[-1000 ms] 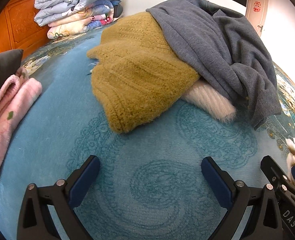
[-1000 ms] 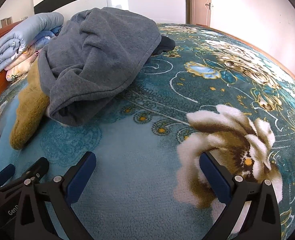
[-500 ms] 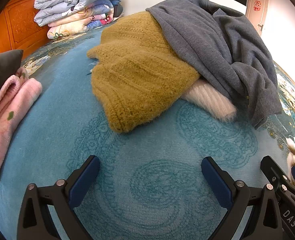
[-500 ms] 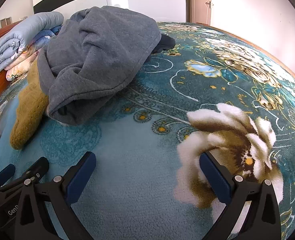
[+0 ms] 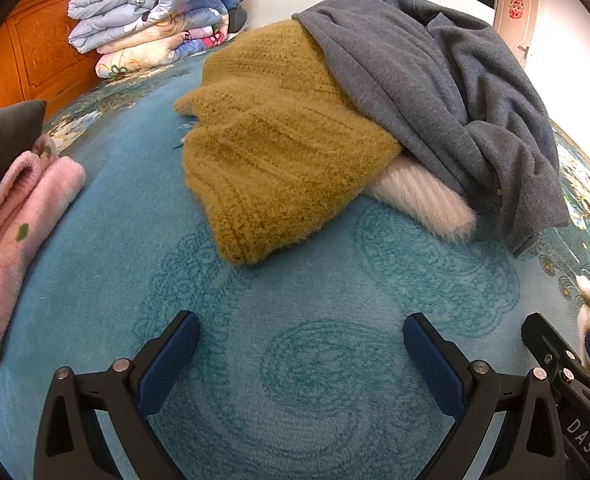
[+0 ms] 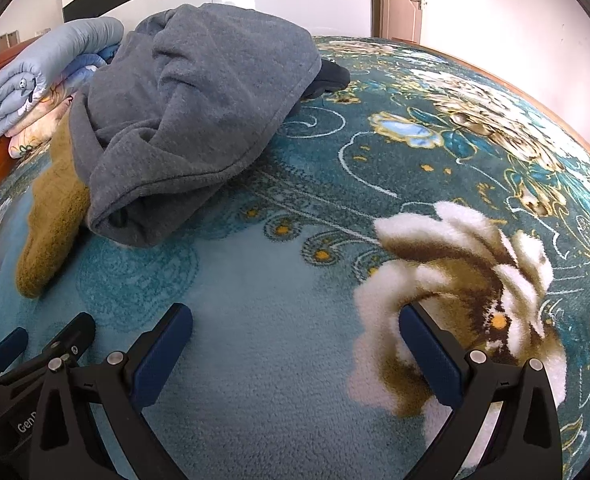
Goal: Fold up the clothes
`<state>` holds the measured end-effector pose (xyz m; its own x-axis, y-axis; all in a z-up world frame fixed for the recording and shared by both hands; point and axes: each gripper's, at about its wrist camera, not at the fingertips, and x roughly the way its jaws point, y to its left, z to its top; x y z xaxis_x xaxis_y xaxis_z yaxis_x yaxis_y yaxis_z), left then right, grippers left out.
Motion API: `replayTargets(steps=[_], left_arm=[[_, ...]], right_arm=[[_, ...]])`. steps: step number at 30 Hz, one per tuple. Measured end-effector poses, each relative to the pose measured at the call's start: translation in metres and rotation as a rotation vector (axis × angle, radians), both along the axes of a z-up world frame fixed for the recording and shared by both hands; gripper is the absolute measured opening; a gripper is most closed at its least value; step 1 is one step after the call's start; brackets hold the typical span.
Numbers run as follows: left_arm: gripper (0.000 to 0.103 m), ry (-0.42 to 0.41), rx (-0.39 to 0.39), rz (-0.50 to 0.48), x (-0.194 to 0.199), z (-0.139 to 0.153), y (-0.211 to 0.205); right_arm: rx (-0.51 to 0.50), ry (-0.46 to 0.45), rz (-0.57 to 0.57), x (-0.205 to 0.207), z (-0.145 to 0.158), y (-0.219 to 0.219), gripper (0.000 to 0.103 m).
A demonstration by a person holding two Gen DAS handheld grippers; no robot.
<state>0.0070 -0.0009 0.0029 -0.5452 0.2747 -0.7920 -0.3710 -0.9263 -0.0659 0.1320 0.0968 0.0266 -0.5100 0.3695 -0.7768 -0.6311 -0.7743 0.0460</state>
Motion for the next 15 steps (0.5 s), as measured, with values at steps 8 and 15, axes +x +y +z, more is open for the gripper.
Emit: replayTargets(steps=[8, 15], left_arm=[[0.103, 0.013, 0.279, -0.035, 0.006, 0.013, -0.035], [0.103, 0.066, 0.36, -0.044, 0.008, 0.022, -0.044]], right_arm=[[-0.049, 0.107, 0.018, 0.011, 0.015, 0.003, 0.103], [-0.241, 0.237, 0.182, -0.031, 0.048, 0.013, 0.084]])
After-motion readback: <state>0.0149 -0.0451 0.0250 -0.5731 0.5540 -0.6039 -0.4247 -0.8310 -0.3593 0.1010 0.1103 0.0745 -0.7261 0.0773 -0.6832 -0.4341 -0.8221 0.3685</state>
